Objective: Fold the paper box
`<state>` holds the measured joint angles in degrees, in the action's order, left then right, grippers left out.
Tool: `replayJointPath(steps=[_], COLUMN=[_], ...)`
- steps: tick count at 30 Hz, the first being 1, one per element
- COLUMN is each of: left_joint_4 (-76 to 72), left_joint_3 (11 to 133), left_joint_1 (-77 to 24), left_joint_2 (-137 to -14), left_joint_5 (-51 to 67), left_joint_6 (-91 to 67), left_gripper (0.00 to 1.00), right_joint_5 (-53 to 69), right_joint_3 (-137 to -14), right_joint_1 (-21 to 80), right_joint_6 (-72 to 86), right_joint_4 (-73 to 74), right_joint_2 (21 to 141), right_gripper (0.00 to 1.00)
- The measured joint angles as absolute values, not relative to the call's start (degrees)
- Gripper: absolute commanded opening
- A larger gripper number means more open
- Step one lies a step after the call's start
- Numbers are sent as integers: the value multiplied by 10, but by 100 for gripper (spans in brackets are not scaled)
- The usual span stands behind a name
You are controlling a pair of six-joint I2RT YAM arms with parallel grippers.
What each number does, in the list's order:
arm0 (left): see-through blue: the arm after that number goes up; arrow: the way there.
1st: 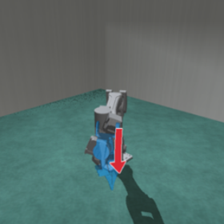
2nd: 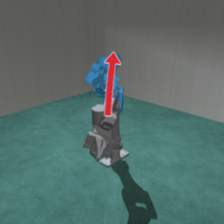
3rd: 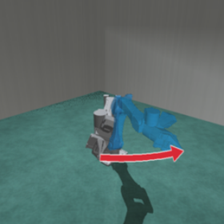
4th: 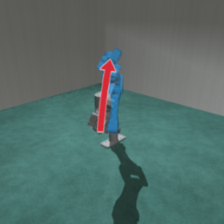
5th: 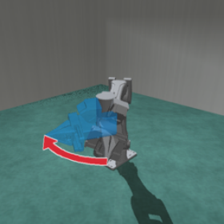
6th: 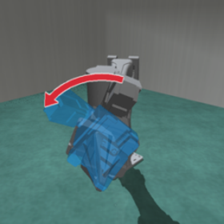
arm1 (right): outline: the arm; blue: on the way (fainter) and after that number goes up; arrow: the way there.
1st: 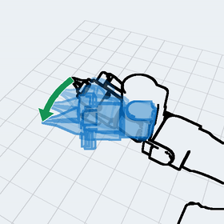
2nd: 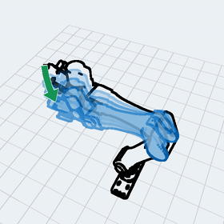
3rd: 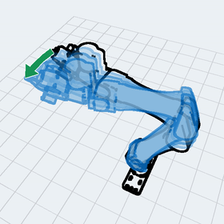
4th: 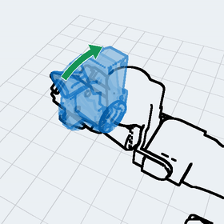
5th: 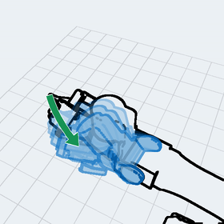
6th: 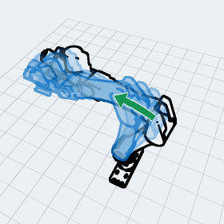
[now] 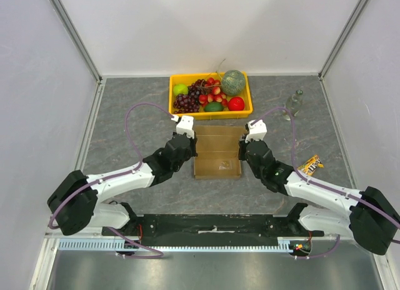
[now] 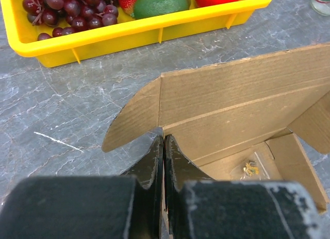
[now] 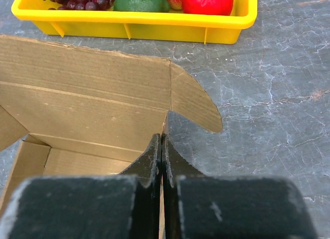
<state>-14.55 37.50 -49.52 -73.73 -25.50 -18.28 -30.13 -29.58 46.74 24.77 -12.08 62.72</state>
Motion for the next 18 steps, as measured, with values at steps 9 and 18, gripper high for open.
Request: replayJointPath(steps=[9, 18], left_joint_4=[-133, -143], left_joint_3=[397, 419], left_joint_1=[-514, -521], left_joint_2=[-769, -800], left_joint_5=[-317, -362], left_joint_6=[-206, -206], left_gripper=[5, 2], right_joint_5=[-395, -458], right_joint_3=[-306, -306], right_joint_1=[512, 529], right_joint_6=[262, 258], right_joint_4=[-135, -202], right_joint_2=[658, 700], right_gripper=[0, 0])
